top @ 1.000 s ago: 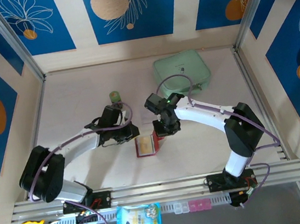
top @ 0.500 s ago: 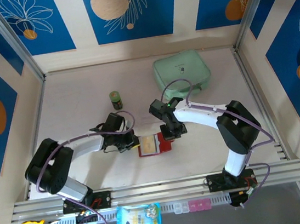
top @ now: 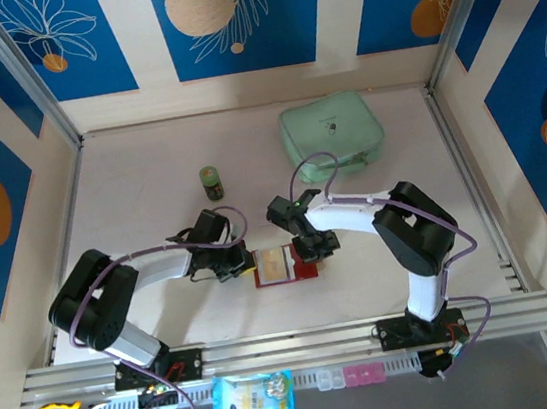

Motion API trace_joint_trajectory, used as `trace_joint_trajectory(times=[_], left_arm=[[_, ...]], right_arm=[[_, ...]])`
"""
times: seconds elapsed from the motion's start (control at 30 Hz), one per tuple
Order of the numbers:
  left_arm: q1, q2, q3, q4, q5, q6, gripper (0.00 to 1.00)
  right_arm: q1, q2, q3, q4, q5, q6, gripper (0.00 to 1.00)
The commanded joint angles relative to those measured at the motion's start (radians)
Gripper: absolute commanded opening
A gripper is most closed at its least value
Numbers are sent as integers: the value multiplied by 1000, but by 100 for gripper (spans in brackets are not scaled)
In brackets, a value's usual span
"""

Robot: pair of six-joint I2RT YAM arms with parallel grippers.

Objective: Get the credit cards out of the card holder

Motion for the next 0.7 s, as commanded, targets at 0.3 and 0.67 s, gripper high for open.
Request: trace_joint_trajectory(times=[0.3, 0.67], left_arm=[[-15, -24, -30, -27, -31, -14, 0], [-17, -36, -36, -27, -33, -23, 0]], right_arm=[[39, -51, 46, -152, 50, 47, 26], [75, -131, 217, -304, 46, 42, 29]])
